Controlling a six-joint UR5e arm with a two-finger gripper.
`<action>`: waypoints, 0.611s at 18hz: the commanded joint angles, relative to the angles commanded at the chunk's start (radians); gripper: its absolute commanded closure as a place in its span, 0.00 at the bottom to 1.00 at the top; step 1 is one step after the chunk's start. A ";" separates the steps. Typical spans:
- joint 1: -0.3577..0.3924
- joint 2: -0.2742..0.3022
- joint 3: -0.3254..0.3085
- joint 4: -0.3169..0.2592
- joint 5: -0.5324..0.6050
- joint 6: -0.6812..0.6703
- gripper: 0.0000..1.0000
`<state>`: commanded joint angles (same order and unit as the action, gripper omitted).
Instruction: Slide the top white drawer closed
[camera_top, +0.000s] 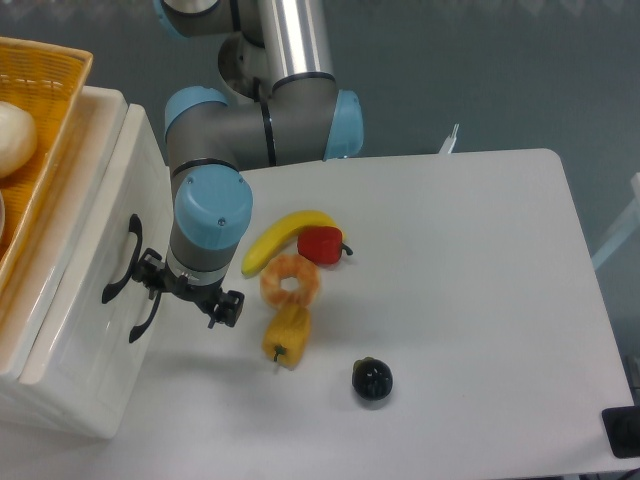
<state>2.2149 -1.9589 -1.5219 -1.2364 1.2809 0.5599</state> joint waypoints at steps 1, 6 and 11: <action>0.029 0.003 0.012 0.002 0.002 0.000 0.00; 0.098 0.047 0.045 0.017 0.002 0.147 0.00; 0.149 0.100 0.045 0.054 0.005 0.310 0.00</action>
<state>2.3638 -1.8592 -1.4772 -1.1827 1.2855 0.8695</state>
